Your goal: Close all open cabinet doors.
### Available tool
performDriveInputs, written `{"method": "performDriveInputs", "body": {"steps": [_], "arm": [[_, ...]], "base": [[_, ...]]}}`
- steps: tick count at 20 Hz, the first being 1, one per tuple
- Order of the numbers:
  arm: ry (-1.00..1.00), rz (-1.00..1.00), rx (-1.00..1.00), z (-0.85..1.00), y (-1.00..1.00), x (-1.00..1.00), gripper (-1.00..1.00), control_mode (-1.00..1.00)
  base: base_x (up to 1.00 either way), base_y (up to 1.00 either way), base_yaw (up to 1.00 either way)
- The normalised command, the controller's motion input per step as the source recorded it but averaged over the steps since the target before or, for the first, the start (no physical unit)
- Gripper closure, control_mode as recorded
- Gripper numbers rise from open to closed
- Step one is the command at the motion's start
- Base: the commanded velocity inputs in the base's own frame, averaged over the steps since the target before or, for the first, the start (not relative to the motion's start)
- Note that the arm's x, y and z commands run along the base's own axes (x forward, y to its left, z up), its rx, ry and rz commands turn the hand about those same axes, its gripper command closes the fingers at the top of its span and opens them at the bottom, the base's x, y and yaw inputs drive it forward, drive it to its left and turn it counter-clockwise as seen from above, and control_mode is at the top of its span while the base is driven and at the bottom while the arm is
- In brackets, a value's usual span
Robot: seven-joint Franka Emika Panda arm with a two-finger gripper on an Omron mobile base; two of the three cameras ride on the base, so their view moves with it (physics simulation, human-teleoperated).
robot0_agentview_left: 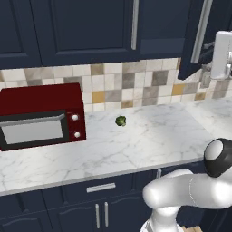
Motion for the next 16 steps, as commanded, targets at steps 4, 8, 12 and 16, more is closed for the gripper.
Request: {"method": "performDriveInputs", "body": {"steps": [4,8,12,16], "arm": [[0.00,-0.16,-0.15,-0.02,0.55,0.40,-1.00,-1.00],[0.00,-0.22,-0.09,-0.08,0.58,0.35,-1.00,-1.00],[0.00,-0.21,-0.01,-0.15,0.56,0.31,-1.00,-1.00],[0.00,-0.21,0.00,-0.15,0.58,0.39,-1.00,-1.00]], "base": [[0.00,0.00,0.00],[0.00,0.00,0.00],[0.00,0.00,0.00],[0.00,0.00,0.00]]}}
